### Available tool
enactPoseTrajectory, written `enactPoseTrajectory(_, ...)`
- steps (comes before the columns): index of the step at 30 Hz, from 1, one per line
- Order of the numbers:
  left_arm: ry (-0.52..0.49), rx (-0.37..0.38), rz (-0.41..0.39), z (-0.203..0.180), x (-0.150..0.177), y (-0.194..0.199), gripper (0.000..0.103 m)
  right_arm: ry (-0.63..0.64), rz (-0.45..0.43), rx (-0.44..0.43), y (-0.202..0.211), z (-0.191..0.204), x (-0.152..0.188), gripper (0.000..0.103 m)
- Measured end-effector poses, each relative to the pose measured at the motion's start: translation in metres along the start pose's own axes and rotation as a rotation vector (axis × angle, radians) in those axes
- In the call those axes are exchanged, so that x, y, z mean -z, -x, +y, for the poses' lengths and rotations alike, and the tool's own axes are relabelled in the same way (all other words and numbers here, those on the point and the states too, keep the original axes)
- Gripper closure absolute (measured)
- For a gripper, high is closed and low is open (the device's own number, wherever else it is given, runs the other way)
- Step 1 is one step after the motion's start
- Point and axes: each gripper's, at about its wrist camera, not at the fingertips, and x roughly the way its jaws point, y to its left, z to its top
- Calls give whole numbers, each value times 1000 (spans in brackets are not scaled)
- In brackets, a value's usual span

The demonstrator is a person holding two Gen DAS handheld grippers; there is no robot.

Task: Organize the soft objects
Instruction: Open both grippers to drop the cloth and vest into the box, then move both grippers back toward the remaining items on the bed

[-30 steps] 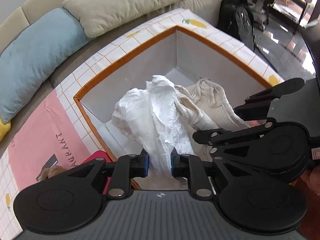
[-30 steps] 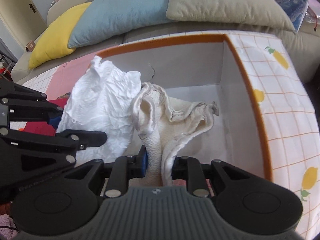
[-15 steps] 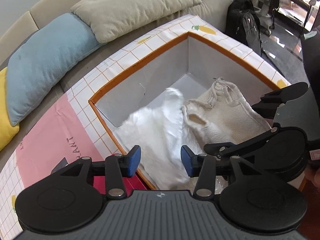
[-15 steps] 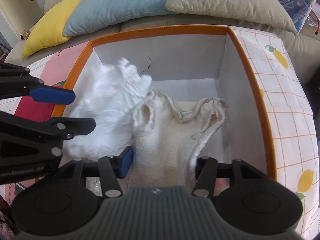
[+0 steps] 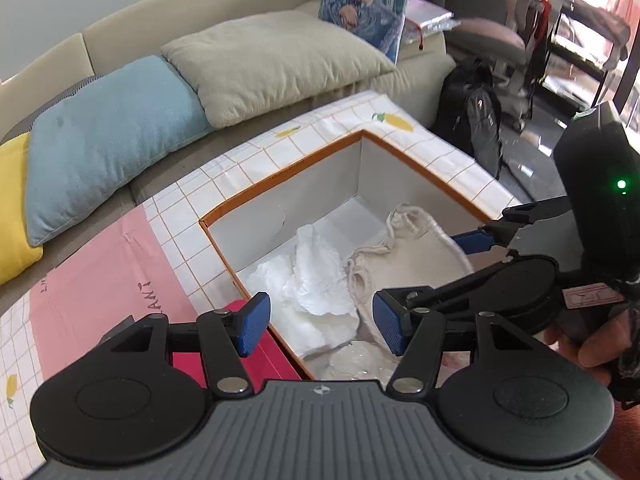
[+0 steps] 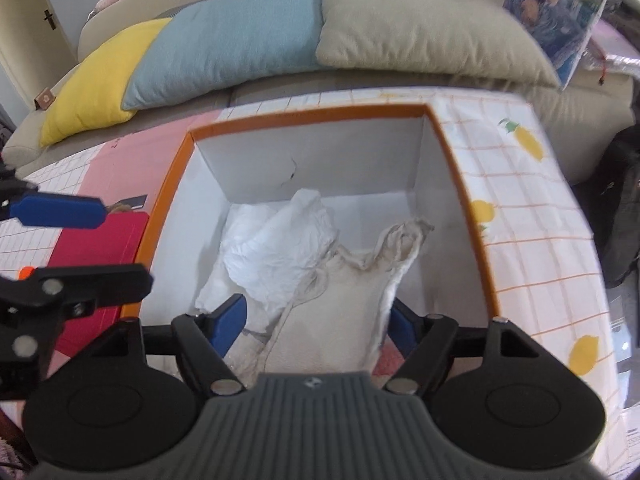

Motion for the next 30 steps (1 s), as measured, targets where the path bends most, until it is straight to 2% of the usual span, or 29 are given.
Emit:
enactPoseTrajectory(4,16,4,-66,0,16,26,34,28,-68,51,25,11,6,28)
enactPoseTrajectory(8,30,-7,-115,3,37,51,34,43,-150,161,49,28,18,22)
enactPoseTrajectory(9,33,-11,-124,4,42,56,34,39,-166,167,55,32,21,22)
enactPoseTrajectory(13,84,-26,-155,12,68,77,34,18,-213,135,74,53,37,22)
enactPoseTrajectory(18,185,-87,-184,29,103,97,34,31,-267,159,88,90,62,22)
enactPoseTrajectory(30,451,-196,-117,83,193,131,34,93,-246,65,93,160,106,22)
